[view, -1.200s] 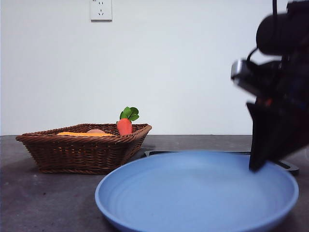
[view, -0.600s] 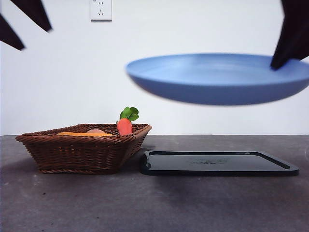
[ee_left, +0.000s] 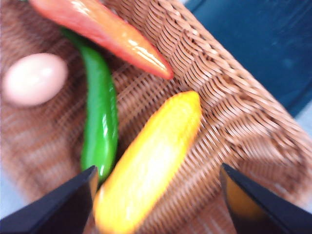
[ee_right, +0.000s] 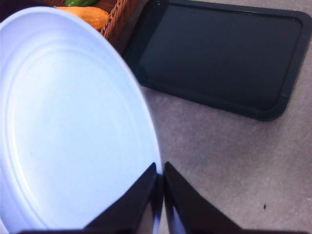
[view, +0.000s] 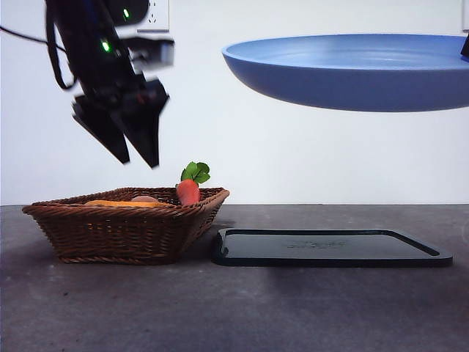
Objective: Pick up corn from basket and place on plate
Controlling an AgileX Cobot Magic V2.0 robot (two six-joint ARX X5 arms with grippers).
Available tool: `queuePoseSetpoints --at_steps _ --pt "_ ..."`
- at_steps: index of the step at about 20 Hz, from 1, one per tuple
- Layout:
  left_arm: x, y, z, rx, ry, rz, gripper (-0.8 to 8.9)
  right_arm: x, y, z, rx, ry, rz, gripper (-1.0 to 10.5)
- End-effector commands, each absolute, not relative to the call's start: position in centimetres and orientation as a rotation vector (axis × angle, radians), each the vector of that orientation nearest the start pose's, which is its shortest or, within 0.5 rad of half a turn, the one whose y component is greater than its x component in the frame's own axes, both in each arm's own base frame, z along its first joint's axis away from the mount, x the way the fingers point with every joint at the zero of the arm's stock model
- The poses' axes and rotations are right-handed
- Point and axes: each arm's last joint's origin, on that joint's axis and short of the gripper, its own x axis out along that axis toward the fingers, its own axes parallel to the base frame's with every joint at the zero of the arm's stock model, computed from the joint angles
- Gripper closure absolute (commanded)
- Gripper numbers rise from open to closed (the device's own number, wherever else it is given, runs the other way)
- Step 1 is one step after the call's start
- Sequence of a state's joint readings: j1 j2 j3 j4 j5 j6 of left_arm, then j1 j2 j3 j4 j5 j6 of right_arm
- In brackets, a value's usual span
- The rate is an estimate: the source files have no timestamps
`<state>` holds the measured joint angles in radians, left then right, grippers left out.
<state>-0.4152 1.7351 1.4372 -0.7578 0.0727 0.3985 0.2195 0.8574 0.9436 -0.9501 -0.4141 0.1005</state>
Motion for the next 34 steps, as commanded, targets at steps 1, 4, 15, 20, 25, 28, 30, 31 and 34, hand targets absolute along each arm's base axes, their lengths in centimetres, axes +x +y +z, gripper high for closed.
queuePoseSetpoints --at_steps 1,4,15,20,25,28,30,31,34 --pt "34.4 -15.9 25.7 0.584 0.912 -0.674 4.11 14.1 4.4 31.8 0.169 0.883 0.559 9.5" --pt "35.4 -16.8 23.6 0.628 0.911 -0.677 4.11 14.2 4.4 31.8 0.169 0.885 0.559 9.5" --pt "36.4 -18.2 19.9 0.647 0.970 -0.707 4.11 14.3 4.4 31.9 0.165 0.868 0.562 9.5" --pt "36.1 -18.4 19.8 0.638 0.990 -0.707 4.79 14.3 4.4 31.9 0.165 0.865 0.562 9.5" --pt "35.8 -18.3 19.7 0.631 1.035 -0.704 5.56 14.3 4.4 31.9 0.165 0.869 0.563 9.5" --pt "35.8 -18.2 19.6 0.617 1.050 -0.695 6.39 14.3 4.4 31.9 0.165 0.869 0.562 9.5" --pt "35.7 -18.2 19.7 0.610 1.055 -0.690 6.48 14.3 4.4 31.9 0.167 0.869 0.561 9.5" --pt "35.8 -18.1 19.7 0.601 1.057 -0.684 6.48 14.3 4.4 31.9 0.168 0.870 0.561 9.5" --pt "36.3 -18.2 21.5 0.588 1.045 -0.673 6.48 14.8 4.5 31.6 0.174 0.894 0.555 9.5"
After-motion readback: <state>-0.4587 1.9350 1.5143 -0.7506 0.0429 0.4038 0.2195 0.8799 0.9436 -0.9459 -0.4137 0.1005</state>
